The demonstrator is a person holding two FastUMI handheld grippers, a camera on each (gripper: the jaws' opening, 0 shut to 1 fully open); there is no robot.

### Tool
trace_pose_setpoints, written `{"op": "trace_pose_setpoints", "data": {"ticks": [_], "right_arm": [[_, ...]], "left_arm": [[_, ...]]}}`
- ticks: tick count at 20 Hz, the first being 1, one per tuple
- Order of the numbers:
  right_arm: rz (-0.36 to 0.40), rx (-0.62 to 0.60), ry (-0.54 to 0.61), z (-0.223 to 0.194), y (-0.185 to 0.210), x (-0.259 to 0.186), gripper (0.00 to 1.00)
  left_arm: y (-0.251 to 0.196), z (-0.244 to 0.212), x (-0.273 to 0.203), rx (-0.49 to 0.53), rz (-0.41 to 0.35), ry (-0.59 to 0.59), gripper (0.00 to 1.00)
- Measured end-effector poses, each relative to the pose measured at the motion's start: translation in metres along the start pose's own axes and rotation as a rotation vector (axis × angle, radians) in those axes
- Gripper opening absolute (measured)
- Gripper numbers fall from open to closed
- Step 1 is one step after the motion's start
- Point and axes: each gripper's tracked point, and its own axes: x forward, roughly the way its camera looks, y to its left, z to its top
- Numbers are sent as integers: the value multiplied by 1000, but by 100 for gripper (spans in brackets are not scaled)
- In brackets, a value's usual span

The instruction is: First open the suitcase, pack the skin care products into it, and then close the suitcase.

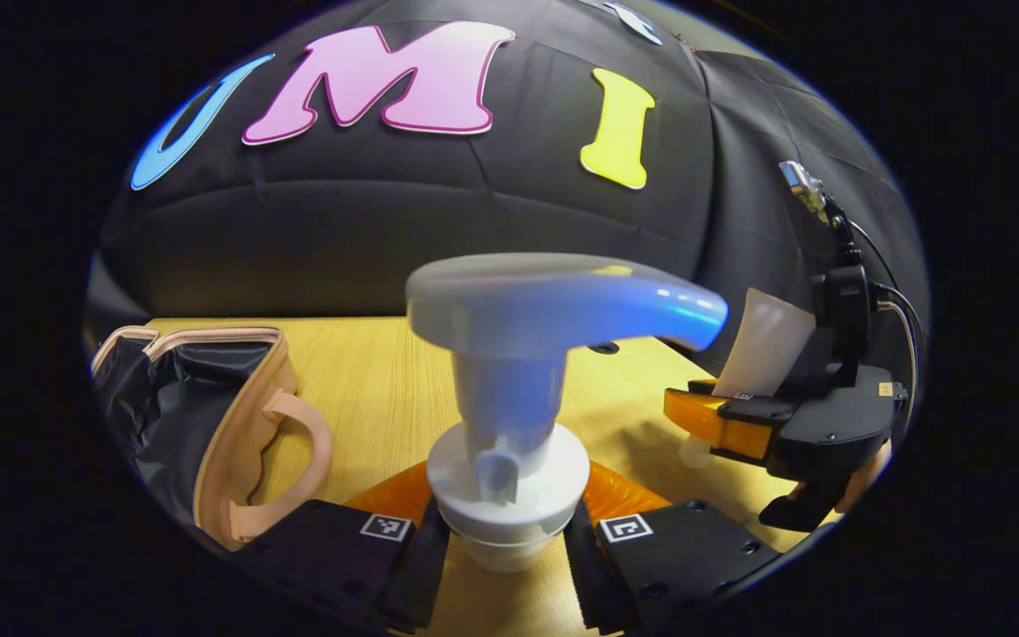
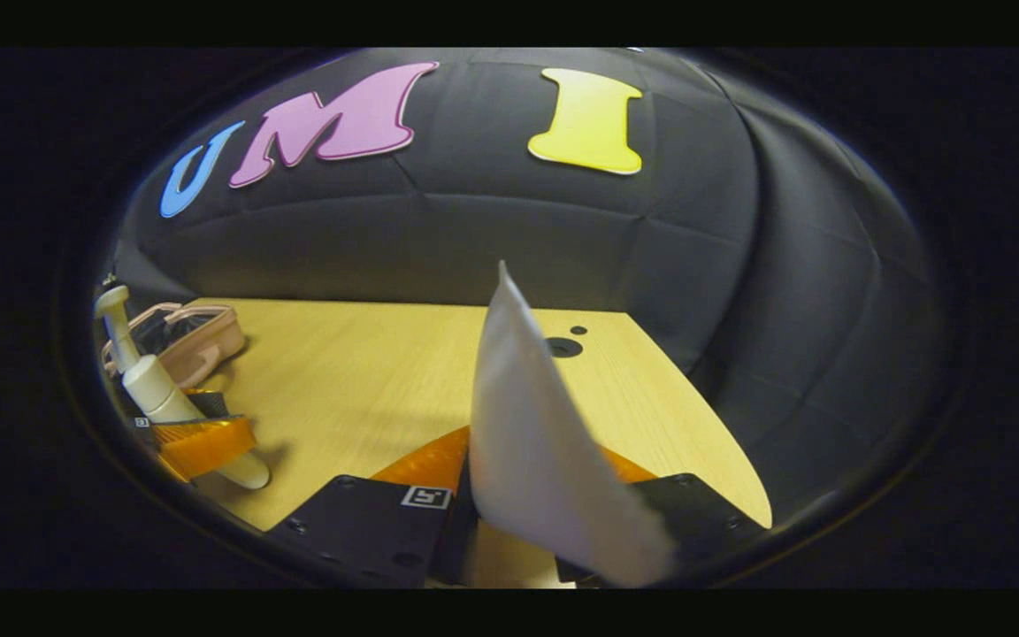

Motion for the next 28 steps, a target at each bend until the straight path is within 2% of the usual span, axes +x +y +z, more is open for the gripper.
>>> {"op": "trace_pose_setpoints", "data": {"ticks": [3, 4, 5, 7, 11, 14, 17, 22, 24, 25, 26, 28], "right_arm": [[28, 0, -35, 24, 17, -20, 32], [37, -14, -39, 29, 23, -30, 32], [42, -25, -56, 40, 29, -40, 32], [53, -46, -94, 60, 45, -58, 32], [128, -29, -101, 82, 98, -90, 31], [180, -31, -119, 99, 142, -108, 31], [227, -7, -122, 108, 188, -117, 30], [285, -3, -126, 120, 251, -126, 29], [307, 8, -121, 123, 272, -127, 29], [318, 16, -115, 124, 282, -128, 29], [326, 26, -110, 125, 290, -128, 29], [339, 33, -103, 125, 305, -125, 29]], "left_arm": [[-3, 24, -18, -13, -37, -29, 63], [-2, 34, -27, -30, -44, -35, 60], [0, 48, -37, -54, -56, -55, 63], [9, 75, -57, -81, -70, -93, 62], [52, 102, -92, -93, -37, -107, 63], [108, 108, -117, -95, 19, -87, 63], [169, 99, -133, -92, 75, -30, 63], [246, 46, -120, -99, 77, 189, 63], [266, 22, -109, -128, 73, 286, 63], [270, 11, -105, -141, 67, 346, 66], [276, 0, -103, -151, 62, 383, 63], [275, -16, -91, -169, 50, 466, 63]]}}
